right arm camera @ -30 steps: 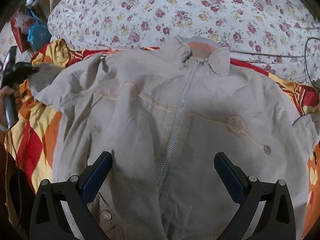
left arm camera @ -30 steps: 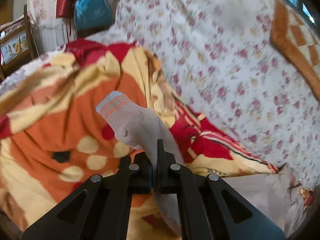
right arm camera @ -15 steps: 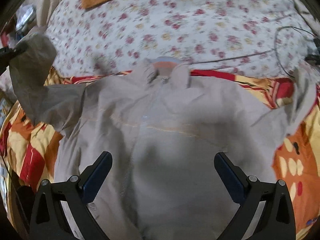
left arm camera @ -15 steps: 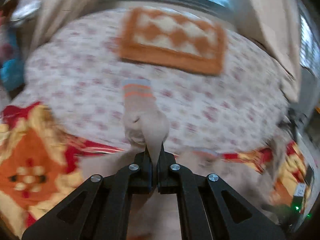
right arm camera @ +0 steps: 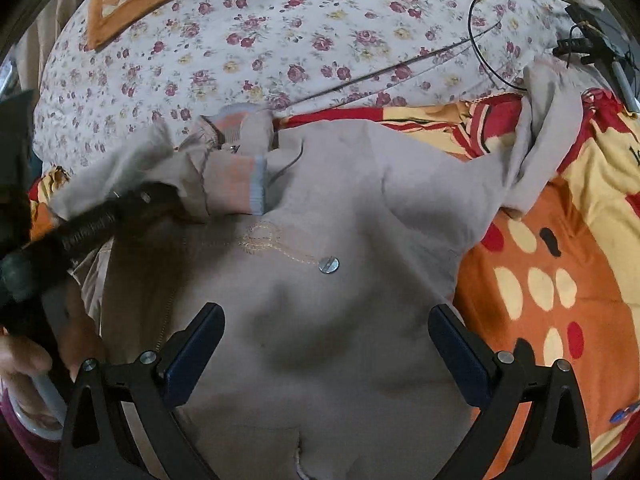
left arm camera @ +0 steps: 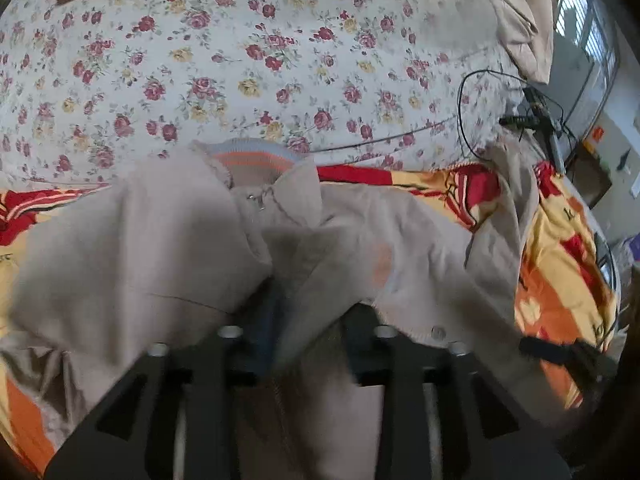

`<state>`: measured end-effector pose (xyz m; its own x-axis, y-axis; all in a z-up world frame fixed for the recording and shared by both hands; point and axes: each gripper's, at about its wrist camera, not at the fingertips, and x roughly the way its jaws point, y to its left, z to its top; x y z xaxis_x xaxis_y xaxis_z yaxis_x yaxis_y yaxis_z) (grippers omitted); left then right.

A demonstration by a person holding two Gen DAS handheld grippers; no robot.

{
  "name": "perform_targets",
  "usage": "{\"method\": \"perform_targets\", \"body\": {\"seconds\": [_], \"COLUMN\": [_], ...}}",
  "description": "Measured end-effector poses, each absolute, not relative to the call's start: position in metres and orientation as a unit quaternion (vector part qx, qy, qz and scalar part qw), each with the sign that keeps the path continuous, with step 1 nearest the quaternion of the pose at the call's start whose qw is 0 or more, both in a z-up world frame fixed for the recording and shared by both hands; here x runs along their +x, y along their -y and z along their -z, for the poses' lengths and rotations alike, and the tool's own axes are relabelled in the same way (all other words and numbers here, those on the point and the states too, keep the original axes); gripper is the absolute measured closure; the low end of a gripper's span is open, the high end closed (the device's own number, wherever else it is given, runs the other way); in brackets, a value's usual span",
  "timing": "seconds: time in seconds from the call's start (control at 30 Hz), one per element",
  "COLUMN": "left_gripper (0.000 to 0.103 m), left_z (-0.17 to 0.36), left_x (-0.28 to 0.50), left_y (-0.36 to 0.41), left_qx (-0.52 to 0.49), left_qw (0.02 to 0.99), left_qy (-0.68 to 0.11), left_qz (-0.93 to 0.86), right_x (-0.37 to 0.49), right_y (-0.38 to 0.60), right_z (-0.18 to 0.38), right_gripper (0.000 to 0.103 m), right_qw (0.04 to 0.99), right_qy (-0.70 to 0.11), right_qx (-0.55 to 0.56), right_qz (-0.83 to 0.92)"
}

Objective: Fold large clothes

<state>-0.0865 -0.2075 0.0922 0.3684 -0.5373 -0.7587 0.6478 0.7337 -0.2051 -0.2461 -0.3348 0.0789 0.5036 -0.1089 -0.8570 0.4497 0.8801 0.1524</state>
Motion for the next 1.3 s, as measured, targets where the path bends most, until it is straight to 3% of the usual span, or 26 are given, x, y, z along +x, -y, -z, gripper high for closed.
{"method": "perform_targets", "body": {"seconds": [0.03,0.1,0.3,0.63,0.83,1.03,1.3], "left_gripper": [0.053,0.027,0.026,0.026,0.026,0.025,0.025], "left_z": [-0.098,-0.106,-0.124,-0.085,-0.058,-0.031,-0.032], "left_x": [-0.089,-0.09,-0.086,-0.068,-0.047,-0.015,-0.02], "left_y": [0.197,0.175,0.097,0.043,0.03,-0.034,-0.033], "left_qx": [0.056,0.037,0.033,0.025,0.067,-0.064,-0.04], "left_qw": [0.821,0.82,0.86,0.881,0.899,0.87,0.874], "left_qy": [-0.434,-0.434,-0.412,-0.432,-0.425,-0.488,-0.483], "left_qz": [0.368,0.372,0.298,0.19,0.084,0.03,0.021], "right_x": [-0.246,-0.245,-0.24,-0.228,-0.212,-0.19,-0.145], "right_y": [0.333,0.332,0.327,0.317,0.318,0.316,0.33], "right_z": [-0.08,-0.08,-0.077,-0.079,-0.081,-0.077,-0.034], "right_gripper": [0.001,0.001,0.001,0.001,0.001,0.001,0.003], "right_qw": [0.849,0.85,0.849,0.852,0.85,0.844,0.8], "right_qy": [-0.469,-0.469,-0.472,-0.472,-0.464,-0.446,-0.436], "right_qx": [0.179,0.178,0.181,0.175,0.217,0.289,0.406], "right_qz": [0.165,0.163,0.157,0.143,0.119,0.074,0.066]}}
